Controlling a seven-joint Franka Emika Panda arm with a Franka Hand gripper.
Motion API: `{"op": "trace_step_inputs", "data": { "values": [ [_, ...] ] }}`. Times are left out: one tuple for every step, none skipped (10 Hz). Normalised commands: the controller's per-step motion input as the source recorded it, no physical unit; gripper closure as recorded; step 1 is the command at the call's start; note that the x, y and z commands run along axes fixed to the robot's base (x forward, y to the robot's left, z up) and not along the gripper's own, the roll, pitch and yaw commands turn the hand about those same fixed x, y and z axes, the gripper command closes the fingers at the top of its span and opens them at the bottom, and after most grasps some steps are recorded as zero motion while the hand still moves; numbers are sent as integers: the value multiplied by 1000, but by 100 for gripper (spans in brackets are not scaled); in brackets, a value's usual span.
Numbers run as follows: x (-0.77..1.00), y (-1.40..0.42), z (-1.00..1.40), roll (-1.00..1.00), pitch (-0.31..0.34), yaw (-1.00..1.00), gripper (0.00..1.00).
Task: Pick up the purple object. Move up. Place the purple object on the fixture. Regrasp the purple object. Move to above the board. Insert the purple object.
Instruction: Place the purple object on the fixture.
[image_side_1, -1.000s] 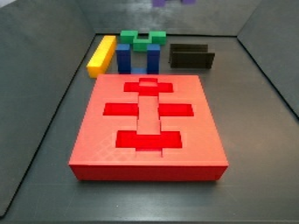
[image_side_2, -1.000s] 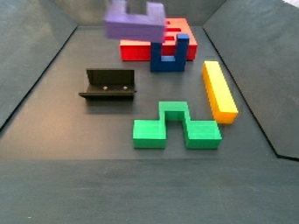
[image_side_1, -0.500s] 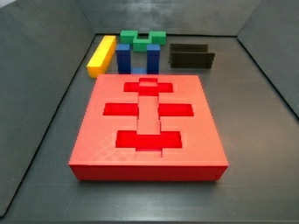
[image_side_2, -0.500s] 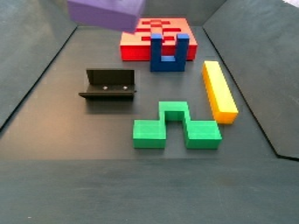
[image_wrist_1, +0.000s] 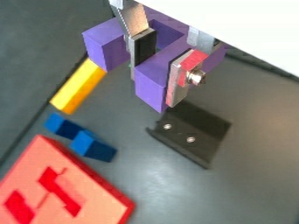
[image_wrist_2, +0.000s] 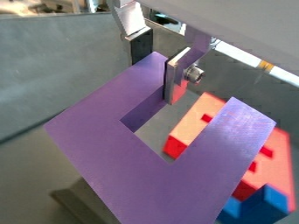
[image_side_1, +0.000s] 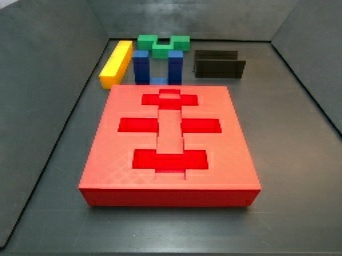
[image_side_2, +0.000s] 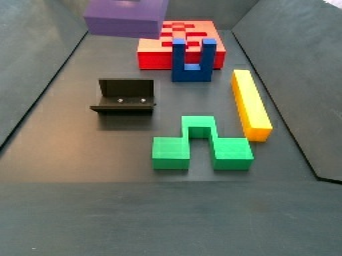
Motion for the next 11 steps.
{"op": "trace_step_inputs", "data": {
  "values": [
    [666,51,-266,-451,783,0,100],
    [754,177,-666,-286,400,0,100],
    [594,183,-849,-289,34,0,100],
    [486,154,-800,-334,0,0,100],
    [414,297,-454,-674,-86,0,100],
    [226,331,23,-1000,-609,0,100],
    [303,266,0,-1000,-660,0,100],
    [237,400,0,-1000,-569,0,100],
    [134,254,-200,-911,-386,0,100],
    [126,0,-354,-583,-103,0,100],
    [143,-283,-103,-266,29,129,100]
  ]
}}
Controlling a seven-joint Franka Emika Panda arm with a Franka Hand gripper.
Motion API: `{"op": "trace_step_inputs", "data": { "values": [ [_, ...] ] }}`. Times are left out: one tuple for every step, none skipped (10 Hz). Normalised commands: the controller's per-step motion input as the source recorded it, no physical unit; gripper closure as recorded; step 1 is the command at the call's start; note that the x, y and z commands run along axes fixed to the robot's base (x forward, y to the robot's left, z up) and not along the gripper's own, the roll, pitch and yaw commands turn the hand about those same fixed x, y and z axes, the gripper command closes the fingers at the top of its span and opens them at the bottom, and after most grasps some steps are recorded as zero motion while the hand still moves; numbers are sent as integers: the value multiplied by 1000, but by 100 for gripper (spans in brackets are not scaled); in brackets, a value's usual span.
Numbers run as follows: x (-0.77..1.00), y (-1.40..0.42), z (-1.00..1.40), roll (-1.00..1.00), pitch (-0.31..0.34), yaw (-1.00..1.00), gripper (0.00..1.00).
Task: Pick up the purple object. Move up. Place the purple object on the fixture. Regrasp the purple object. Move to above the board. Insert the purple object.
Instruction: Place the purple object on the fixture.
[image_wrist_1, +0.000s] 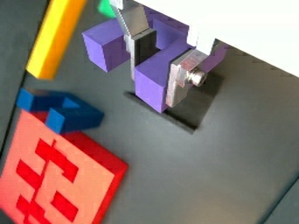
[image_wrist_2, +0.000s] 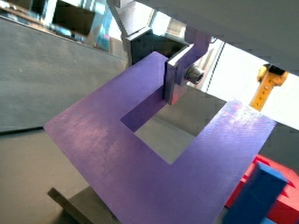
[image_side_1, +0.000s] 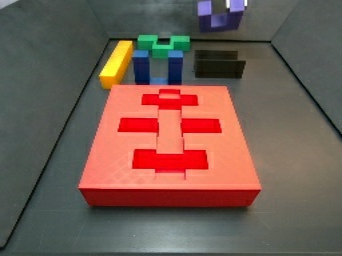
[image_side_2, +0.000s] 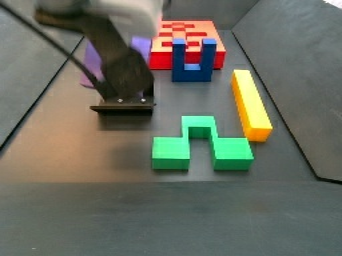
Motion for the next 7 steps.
{"op": "trace_step_inputs", "data": {
  "values": [
    [349,-351,-89,-100,197,217,100],
    [417,-357,-269,46,329,171,100],
    [443,-323,-431,234,369,149,100],
    [391,-271,-549,269,360,171,100],
    [317,-243,-417,129,317,169,100],
    [160,-194,-74,66,280,63,100],
    [66,-174,-109,109,237,3,100]
  ]
}}
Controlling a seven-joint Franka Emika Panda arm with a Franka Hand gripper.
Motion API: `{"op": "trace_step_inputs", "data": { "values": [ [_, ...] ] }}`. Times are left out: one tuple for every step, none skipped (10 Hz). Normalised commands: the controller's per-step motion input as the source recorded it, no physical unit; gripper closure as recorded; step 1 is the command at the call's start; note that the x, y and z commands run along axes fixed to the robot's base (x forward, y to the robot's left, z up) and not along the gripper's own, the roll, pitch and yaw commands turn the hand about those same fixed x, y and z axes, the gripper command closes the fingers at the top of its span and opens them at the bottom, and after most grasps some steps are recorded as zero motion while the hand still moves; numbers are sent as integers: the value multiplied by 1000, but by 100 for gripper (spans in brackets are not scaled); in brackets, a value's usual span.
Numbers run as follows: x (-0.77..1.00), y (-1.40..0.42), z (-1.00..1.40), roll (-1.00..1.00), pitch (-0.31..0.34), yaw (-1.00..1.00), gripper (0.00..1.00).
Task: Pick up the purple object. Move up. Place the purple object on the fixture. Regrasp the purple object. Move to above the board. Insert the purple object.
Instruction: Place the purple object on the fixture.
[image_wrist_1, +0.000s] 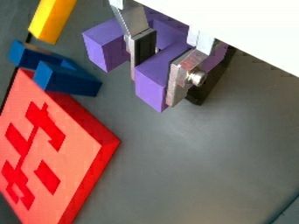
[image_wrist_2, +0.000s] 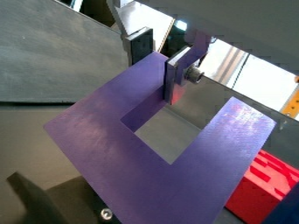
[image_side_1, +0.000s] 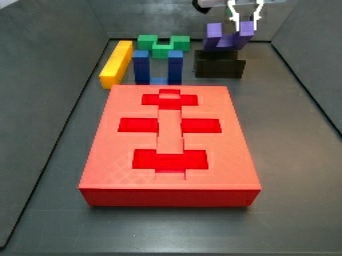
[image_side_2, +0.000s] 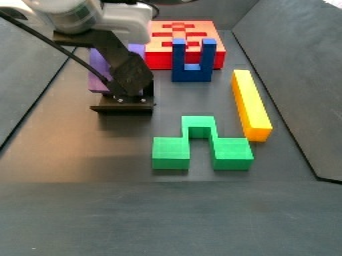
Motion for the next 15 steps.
{"op": "trace_step_inputs", "data": {
  "values": [
    [0,-143,-306,60,123,0,100],
    [0,-126,-494,91,86,0,100],
    [0,-89,-440,63,80,0,100],
    [0,0,-134,0,140,0,100],
    [0,29,0,0,0,0,100],
    [0,126,0,0,0,0,100],
    [0,89,0,0,0,0,100],
    [0,40,0,0,0,0,100],
    [0,0,-23,0,0,0,100],
    [0,0,-91,29,0,0,100],
    [0,0,-114,154,0,0,100],
    [0,14,-157,197,0,0,100],
    [0,29,-151,163,0,6,100],
    [0,0,-26,0,0,0,100],
    [0,-3,-86,0,0,0,100]
  ]
}}
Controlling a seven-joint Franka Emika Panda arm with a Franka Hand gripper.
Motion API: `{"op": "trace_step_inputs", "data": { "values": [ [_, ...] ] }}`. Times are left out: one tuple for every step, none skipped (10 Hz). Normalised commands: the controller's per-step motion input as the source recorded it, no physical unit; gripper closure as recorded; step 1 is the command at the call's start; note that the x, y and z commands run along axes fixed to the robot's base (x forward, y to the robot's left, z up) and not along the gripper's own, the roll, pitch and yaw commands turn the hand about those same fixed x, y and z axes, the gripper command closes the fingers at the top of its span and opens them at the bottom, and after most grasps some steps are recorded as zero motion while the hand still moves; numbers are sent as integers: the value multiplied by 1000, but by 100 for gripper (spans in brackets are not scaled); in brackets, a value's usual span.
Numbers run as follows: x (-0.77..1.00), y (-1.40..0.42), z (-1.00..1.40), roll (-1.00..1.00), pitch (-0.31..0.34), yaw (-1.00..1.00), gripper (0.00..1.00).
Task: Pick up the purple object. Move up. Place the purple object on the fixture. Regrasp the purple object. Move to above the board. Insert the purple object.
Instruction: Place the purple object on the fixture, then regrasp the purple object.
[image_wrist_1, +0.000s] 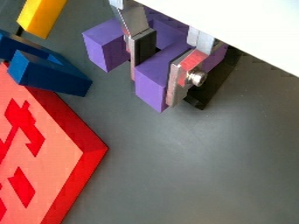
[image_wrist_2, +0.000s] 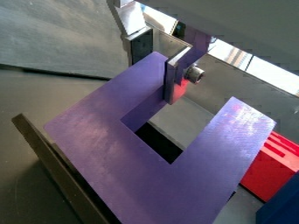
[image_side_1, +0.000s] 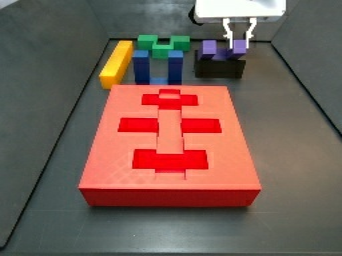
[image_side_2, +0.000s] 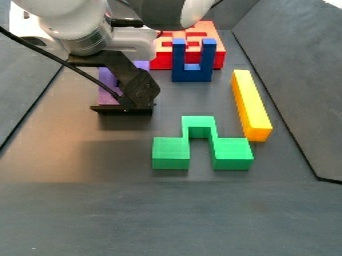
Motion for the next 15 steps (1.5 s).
{"op": "trace_step_inputs", "data": {
  "values": [
    [0,-14,-117,0,0,0,100],
    [0,0,0,0,0,0,0],
    [26,0,0,0,0,0,0],
    [86,0,0,0,0,0,0],
    [117,0,89,37,-14,0,0],
    [34,0,274,189,0,66,0],
    [0,0,389,511,0,106,0],
    [-3,-137,403,794,-23,114,0],
    [-9,-123,351,880,-234,166,0],
    [0,-271,311,1000,-226,251,0],
    [0,-291,246,1000,-203,220,0],
    [0,-334,206,1000,-229,180,0],
    [0,-363,183,1000,-277,174,0],
    [0,-377,189,1000,-297,169,0],
    [63,-403,186,1000,-237,103,0]
  ]
}}
